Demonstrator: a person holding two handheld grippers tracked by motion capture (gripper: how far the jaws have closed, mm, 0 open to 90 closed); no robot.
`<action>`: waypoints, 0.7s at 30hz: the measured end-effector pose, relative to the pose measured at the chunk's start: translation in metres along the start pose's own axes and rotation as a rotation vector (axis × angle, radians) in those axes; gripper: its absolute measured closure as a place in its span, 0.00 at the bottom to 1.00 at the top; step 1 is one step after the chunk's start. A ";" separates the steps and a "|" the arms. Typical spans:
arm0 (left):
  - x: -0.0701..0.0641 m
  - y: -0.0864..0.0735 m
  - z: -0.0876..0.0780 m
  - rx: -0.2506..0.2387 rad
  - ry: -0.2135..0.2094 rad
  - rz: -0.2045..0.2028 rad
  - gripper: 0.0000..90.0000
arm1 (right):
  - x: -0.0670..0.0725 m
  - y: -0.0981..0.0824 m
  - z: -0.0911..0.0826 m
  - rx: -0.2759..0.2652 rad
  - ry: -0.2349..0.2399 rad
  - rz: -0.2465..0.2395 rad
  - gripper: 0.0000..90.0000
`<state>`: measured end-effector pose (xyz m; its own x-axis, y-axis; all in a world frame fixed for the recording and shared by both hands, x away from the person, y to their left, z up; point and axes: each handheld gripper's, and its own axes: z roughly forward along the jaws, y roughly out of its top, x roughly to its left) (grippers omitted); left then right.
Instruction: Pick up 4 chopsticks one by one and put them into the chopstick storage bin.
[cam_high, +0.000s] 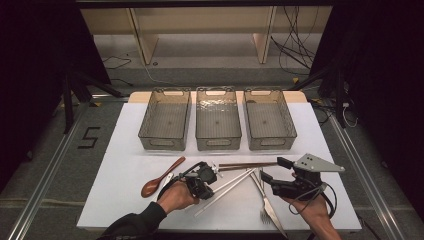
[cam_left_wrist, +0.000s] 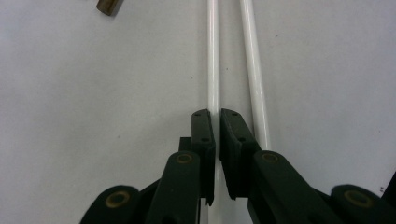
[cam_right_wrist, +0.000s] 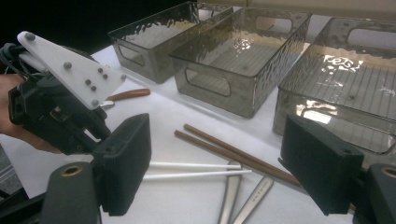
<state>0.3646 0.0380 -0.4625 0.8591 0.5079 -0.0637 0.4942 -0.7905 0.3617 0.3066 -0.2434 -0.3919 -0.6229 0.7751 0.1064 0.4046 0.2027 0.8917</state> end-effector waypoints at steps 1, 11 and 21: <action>0.000 0.000 0.000 -0.001 -0.001 0.001 0.93 | 0.000 0.000 0.000 -0.002 0.001 -0.002 0.28; 0.002 -0.001 -0.011 -0.039 -0.010 0.014 0.93 | 0.000 0.000 -0.001 -0.002 0.002 -0.002 0.28; 0.013 -0.003 -0.035 -0.146 -0.014 -0.017 0.93 | 0.000 0.000 -0.001 -0.006 -0.001 0.000 0.28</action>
<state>0.3700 0.0587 -0.4319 0.8532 0.5149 -0.0833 0.4846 -0.7234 0.4918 0.3060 -0.2441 -0.3912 -0.6225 0.7754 0.1061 0.4006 0.1992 0.8943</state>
